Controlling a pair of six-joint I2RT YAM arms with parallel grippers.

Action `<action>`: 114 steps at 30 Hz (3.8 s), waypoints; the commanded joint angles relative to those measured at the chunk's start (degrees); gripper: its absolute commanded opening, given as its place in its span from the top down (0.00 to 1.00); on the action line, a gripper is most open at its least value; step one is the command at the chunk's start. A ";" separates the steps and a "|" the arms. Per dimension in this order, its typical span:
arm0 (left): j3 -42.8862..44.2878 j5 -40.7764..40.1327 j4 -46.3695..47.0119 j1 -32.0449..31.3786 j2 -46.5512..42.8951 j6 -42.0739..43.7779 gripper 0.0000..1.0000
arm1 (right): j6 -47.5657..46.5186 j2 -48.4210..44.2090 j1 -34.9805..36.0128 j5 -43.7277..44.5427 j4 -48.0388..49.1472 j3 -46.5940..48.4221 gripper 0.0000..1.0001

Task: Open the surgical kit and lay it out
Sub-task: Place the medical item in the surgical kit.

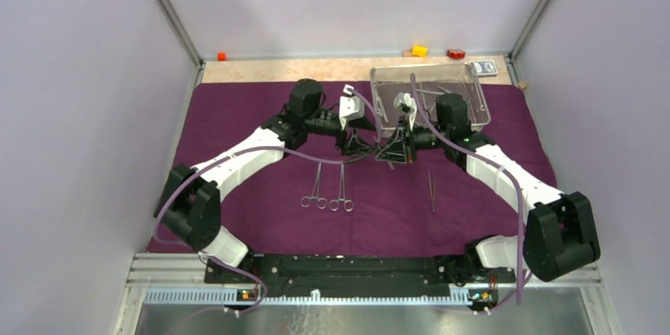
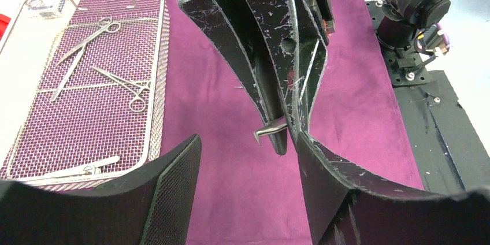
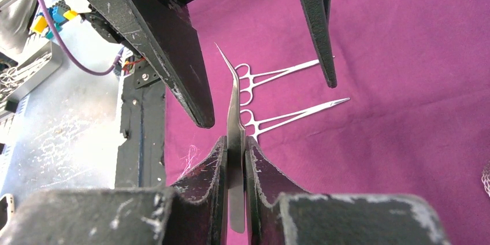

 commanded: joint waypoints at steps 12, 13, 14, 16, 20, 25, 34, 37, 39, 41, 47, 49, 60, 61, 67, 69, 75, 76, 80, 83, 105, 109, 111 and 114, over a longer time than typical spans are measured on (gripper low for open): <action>1.03 4.10 3.62 0.21 0.82 -2.61 0.34 | -1.59 -0.29 -0.36 -1.64 1.77 0.48 0.84; 0.99 4.31 3.80 0.21 0.86 -2.86 0.34 | -1.61 -0.27 -0.33 -1.60 1.79 0.47 0.84; 1.11 4.60 4.04 0.21 0.94 -3.10 0.34 | -1.60 -0.19 -0.38 -1.67 1.71 0.52 0.84; 1.34 5.22 4.45 0.18 1.20 -3.59 0.36 | -1.67 -0.14 -0.40 -1.76 1.62 0.53 0.83; 2.27 6.84 4.38 0.21 1.97 -3.85 0.47 | -1.59 -0.18 -0.37 -1.69 1.53 0.61 0.83; 3.18 8.72 3.76 0.25 2.90 -3.68 0.60 | -1.75 -0.28 -0.38 -1.67 1.37 0.56 0.83; 3.97 9.77 1.54 0.21 2.98 -2.26 0.76 | -2.56 0.13 -0.39 -1.64 0.63 0.79 0.85; 4.10 9.82 1.26 0.22 3.05 -2.13 0.80 | -2.56 0.20 -0.40 -1.71 0.64 0.86 0.85; 4.18 9.85 0.82 0.22 3.17 -1.89 0.84 | -2.56 0.09 -0.40 -1.66 0.65 0.87 0.85; 4.26 9.84 0.35 0.26 3.31 -1.78 0.85 | -2.56 0.16 -0.40 -1.57 0.58 0.82 0.85; 4.91 8.25 -1.02 0.19 3.50 -3.12 0.87 | -3.63 -0.48 -0.42 -0.56 -0.24 1.03 0.79; 5.02 7.54 -1.18 0.23 3.65 -4.49 0.87 | -4.99 -1.01 -0.40 0.27 -1.45 1.41 0.77; 6.50 5.81 -2.88 0.14 5.18 -11.09 0.87 | -11.88 -6.26 -0.38 6.12 -6.47 2.29 0.65; 6.61 5.99 -2.89 0.11 5.54 -11.73 0.87 | -11.88 -6.33 -0.35 6.14 -6.35 2.29 0.65; 6.73 7.09 -1.95 0.04 6.51 -14.51 0.87 | -11.40 -5.05 -0.41 6.15 -6.19 2.44 0.66; 6.72 7.08 -1.71 0.09 6.57 -14.77 0.87 | -11.35 -4.69 -0.36 6.09 -6.30 2.55 0.69; 6.63 7.66 -1.23 0.02 6.81 -15.72 0.87 | -10.54 -3.97 -0.35 6.44 -5.60 2.49 0.73; 6.56 7.73 -1.18 0.07 6.86 -15.76 0.87 | -10.36 -3.77 -0.38 6.55 -5.46 2.55 0.74; 6.55 7.74 -1.14 0.03 6.91 -15.82 0.87 | -9.62 -3.51 -0.40 6.59 -4.71 2.48 0.82; 6.47 7.70 -1.21 0.05 7.01 -15.81 0.86 | -9.18 -3.66 -0.39 7.07 -4.26 2.39 0.92; 7.70 -3.31 0.74 4.63 9.26 -7.63 0.28 | 18.01 10.08 -9.11 2.19 10.38 -11.42 1.00; 8.73 -2.69 2.36 4.68 12.52 -10.55 0.28 | 19.98 19.31 -10.57 -2.15 10.11 -10.27 1.00; 9.49 -2.43 2.31 4.60 13.64 -11.28 0.28 | 18.32 24.84 -11.83 -3.39 6.07 -7.70 1.00; 10.27 -2.45 1.67 4.65 14.70 -11.45 0.28 | 13.57 30.21 -13.31 -2.53 -1.60 -4.59 1.00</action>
